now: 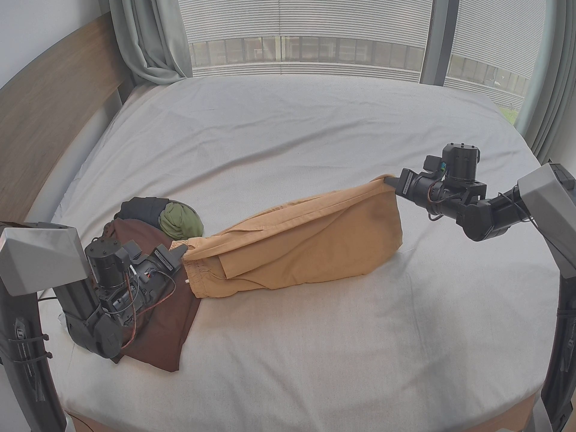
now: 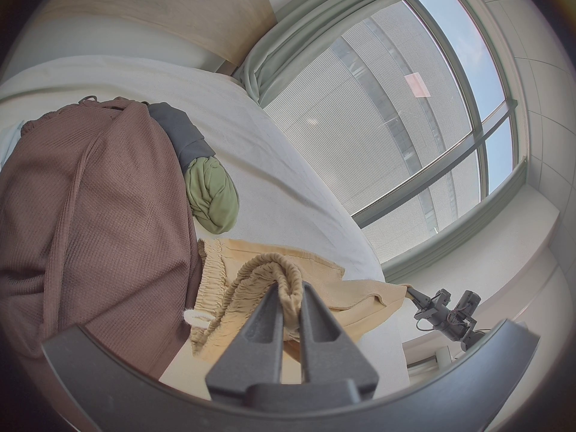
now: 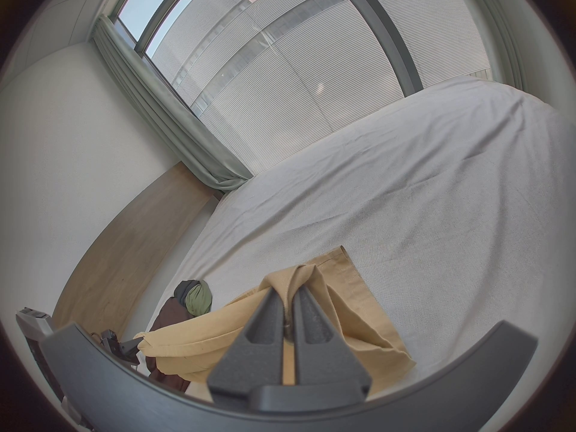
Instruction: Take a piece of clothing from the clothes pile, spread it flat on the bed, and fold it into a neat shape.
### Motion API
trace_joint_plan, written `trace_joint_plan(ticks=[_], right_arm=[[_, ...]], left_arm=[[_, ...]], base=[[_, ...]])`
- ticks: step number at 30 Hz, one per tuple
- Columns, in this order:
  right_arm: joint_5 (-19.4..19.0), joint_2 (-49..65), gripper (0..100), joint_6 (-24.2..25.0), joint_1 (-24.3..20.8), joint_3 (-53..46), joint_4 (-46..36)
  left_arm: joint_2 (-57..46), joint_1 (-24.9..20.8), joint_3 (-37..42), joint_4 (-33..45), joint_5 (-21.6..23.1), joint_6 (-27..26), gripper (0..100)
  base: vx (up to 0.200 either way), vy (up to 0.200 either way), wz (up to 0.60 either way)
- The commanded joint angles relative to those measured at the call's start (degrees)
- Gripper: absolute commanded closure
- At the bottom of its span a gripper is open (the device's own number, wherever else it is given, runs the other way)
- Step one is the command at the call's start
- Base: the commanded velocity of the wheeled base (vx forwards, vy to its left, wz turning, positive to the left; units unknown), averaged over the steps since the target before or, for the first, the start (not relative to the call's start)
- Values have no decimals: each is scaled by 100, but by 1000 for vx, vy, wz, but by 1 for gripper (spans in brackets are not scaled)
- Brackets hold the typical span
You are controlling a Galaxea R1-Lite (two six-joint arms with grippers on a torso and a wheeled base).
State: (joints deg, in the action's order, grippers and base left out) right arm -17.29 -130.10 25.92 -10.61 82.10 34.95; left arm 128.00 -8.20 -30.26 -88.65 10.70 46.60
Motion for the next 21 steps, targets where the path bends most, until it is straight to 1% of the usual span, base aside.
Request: trace_joint_plan(ticks=[1,12,21], right_arm=[[-3,-420,100,10,-38,403,-59],[-12,-1114,100,98,-38,1203,-67],[-3,-1439,100,186,-64,1607,-76]], left_arm=[[287,21,-279,6,-130,7,100],[797,73,-780,14,-174,-2,100],[1095,91,-1167,50,-174,-2,100]], base=[[0,0,0],[0,0,0],[0,0,0]])
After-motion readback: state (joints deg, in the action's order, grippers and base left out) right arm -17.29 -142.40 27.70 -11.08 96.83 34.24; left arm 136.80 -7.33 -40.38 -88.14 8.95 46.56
